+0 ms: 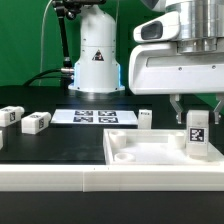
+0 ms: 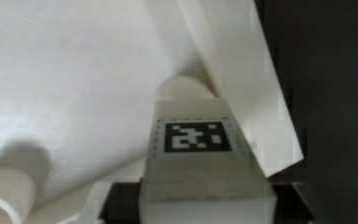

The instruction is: Assemble one leg

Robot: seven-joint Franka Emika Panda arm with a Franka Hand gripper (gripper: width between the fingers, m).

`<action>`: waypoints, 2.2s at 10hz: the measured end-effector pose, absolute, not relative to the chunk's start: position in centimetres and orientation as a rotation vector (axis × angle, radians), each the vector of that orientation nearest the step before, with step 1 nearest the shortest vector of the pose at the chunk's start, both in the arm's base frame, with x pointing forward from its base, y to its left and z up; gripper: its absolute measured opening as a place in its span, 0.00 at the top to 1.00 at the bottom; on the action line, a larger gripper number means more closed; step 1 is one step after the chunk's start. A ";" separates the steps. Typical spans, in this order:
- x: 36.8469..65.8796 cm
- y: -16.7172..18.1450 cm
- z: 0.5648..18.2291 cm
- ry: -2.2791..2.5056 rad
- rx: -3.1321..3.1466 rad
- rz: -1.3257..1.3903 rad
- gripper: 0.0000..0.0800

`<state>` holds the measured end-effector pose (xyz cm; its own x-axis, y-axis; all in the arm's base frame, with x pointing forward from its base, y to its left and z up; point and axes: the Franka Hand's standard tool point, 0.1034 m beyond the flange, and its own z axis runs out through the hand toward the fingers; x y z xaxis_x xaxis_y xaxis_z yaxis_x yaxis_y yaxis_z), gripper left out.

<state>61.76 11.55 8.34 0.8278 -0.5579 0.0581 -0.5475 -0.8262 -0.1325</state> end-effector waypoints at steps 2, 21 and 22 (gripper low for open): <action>61.8 11.5 8.3 1.134 -2.801 -0.128 0.64; 61.4 12.4 7.9 -0.517 -3.095 -0.111 0.19; 61.4 12.4 7.9 -0.513 -3.095 -0.110 0.34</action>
Offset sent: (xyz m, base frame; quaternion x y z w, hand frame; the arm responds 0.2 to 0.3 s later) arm -0.0010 -0.0040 -0.0028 -0.0219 -0.0103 0.1826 0.9829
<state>61.35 12.45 7.87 0.9442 0.3219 0.0697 0.3220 -0.9467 0.0094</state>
